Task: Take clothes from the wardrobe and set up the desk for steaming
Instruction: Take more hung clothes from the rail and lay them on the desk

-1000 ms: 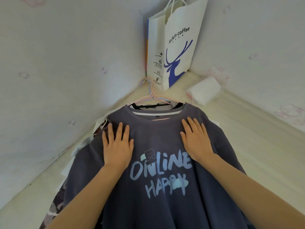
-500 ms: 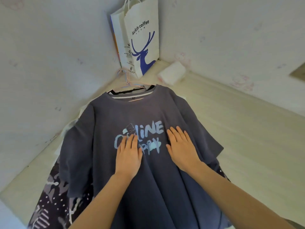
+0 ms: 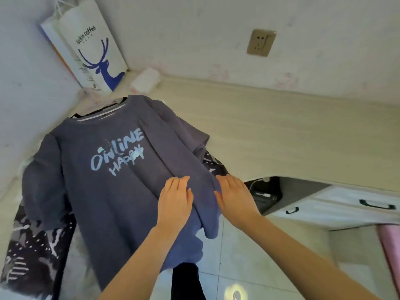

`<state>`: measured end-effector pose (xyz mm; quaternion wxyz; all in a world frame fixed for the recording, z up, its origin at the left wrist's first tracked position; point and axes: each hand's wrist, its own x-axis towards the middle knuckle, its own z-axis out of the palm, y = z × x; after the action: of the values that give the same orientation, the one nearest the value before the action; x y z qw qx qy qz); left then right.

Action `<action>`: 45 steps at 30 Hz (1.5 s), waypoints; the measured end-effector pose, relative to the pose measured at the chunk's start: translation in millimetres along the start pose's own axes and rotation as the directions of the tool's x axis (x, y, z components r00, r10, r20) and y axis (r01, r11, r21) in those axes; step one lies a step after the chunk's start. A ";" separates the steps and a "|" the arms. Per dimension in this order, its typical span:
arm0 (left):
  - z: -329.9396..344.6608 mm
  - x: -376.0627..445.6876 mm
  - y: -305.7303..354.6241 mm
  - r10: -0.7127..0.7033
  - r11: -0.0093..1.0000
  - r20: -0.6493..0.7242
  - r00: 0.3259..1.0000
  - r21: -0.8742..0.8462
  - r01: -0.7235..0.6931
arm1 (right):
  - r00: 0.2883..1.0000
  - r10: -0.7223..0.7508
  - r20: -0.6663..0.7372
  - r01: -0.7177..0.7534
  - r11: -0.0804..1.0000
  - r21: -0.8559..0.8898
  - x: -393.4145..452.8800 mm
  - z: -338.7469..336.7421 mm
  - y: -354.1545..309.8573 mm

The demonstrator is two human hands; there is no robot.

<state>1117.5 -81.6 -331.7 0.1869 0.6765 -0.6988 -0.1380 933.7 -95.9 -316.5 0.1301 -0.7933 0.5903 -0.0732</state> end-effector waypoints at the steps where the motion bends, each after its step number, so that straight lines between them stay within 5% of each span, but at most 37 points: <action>1: 4.3 -9.4 16.9 0.032 0.999 0.018 0.999 -0.015 -0.032 | 0.999 0.044 -0.010 -0.044 0.999 0.014 -21.0 -3.9 8.8; 12: 45.9 -119.6 192.2 0.465 0.883 0.161 0.871 -0.158 -0.442 | 0.842 0.538 -0.036 -0.525 0.833 0.175 -259.8 -58.1 72.3; 21: 83.1 -190.3 293.1 0.754 0.643 0.339 0.563 -0.207 -0.737 | 0.583 0.812 -0.033 -0.795 0.578 0.182 -395.8 -62.3 102.5; 34: 153.2 -201.1 417.5 0.869 0.277 0.492 0.061 -0.379 -0.883 | 0.243 0.967 -0.074 -0.946 0.254 0.203 -469.2 -57.4 167.0; 45: 195.5 -219.6 497.0 0.856 0.112 0.492 -0.159 -0.477 -0.872 | -0.040 0.998 -0.057 -0.956 -0.022 0.291 -512.7 -51.0 198.7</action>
<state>588.9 148.7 -300.9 -0.0514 -0.0758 -0.9741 -0.2068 587.7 334.4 -306.8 0.1320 -0.1067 0.9798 -0.1060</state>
